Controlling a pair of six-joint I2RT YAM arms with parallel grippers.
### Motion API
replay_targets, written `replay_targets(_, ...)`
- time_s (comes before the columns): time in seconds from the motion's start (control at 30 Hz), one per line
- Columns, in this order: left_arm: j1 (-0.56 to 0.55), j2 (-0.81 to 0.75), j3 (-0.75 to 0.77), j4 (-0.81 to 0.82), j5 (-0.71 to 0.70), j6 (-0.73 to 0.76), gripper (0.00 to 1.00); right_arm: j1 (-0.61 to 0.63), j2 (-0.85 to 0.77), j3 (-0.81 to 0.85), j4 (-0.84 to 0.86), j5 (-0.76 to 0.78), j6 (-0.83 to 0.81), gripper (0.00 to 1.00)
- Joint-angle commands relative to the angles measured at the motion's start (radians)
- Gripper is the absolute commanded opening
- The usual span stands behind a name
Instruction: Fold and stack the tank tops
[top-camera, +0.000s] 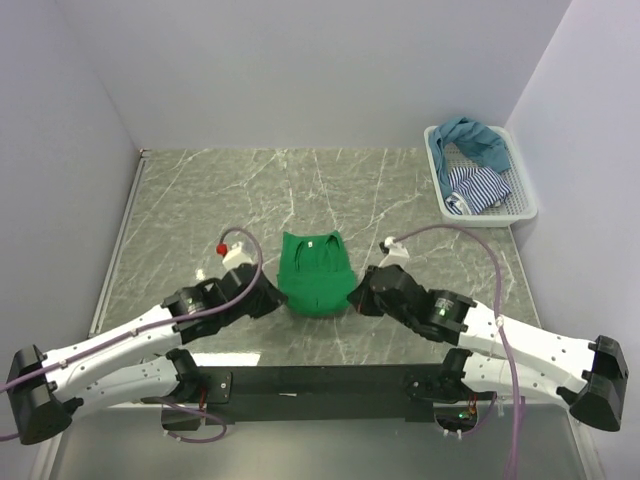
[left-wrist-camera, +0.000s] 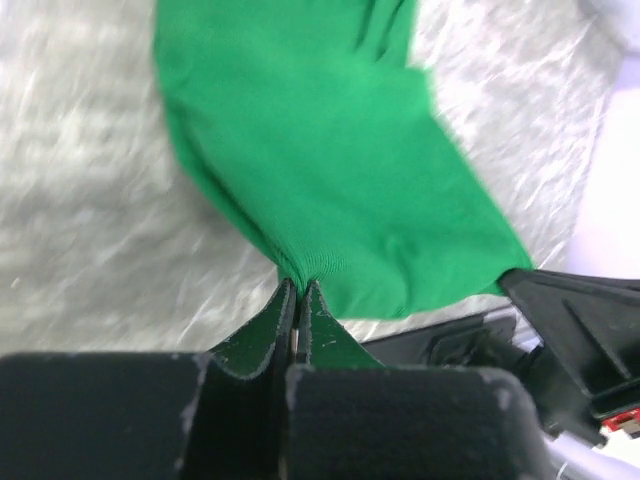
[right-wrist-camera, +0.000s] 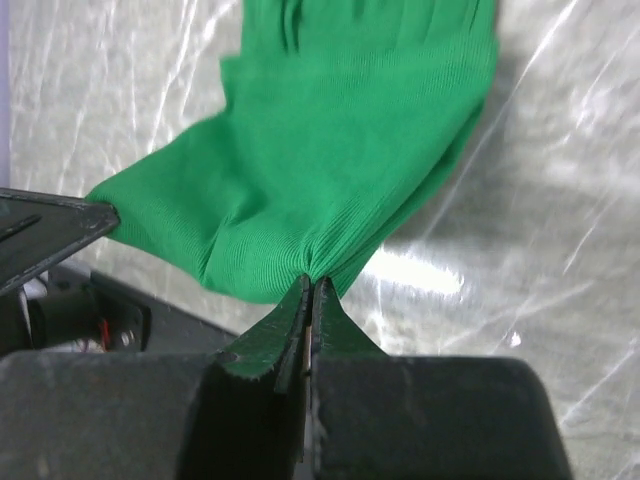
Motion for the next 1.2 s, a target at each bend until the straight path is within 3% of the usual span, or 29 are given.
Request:
replay_targets(0.0,0.066,0.062,0.115,0.019,-0.034,0.096,0.01,-0.068,0.045,0.112,-0.025,0.038,-0.093,0.0)
replay_targets(0.23,0.32,0.252,0.234,0.173,0.09,0.257,0.01,-0.335,0.228,0.26,0.074,-0.173,-0.261,0.0)
replay_targets(0.47,0.528,0.603,0.429,0.326,0.234,0.341,0.0,-0.54,0.621,0.488,0.125,-0.339,-0.358,0.0)
replay_targets(0.53,0.574,0.75,0.489,0.333,0.251,0.367,0.01,-0.585,0.715,0.596,0.11,-0.362,-0.376,0.03)
replay_targets(0.57,0.602,0.798,0.552,0.333,0.273,0.381,0.01,-0.595,0.802,0.667,0.107,-0.374,-0.393,0.12)
replay_targets(0.6,0.611,0.841,0.578,0.347,0.283,0.395,0.07,-0.606,0.846,0.705,0.1,-0.368,-0.402,0.2)
replay_targets(0.7,0.645,0.974,0.663,0.375,0.308,0.412,0.48,-0.634,0.995,0.844,0.048,-0.37,-0.436,0.49)
replay_targets(0.73,0.654,0.994,0.67,0.392,0.32,0.419,0.52,-0.635,1.015,0.869,0.032,-0.329,-0.444,0.52)
replay_targets(0.8,0.663,0.979,0.681,0.381,0.295,0.433,0.61,-0.642,1.029,0.883,0.018,-0.309,-0.461,0.57)
replay_targets(0.97,0.666,0.817,0.622,0.291,0.219,0.427,0.65,-0.609,0.867,0.742,0.053,-0.234,-0.442,0.57)
replay_targets(1.17,0.613,0.585,0.321,0.356,0.264,0.355,0.65,-0.447,0.695,0.513,0.109,-0.144,-0.395,0.54)
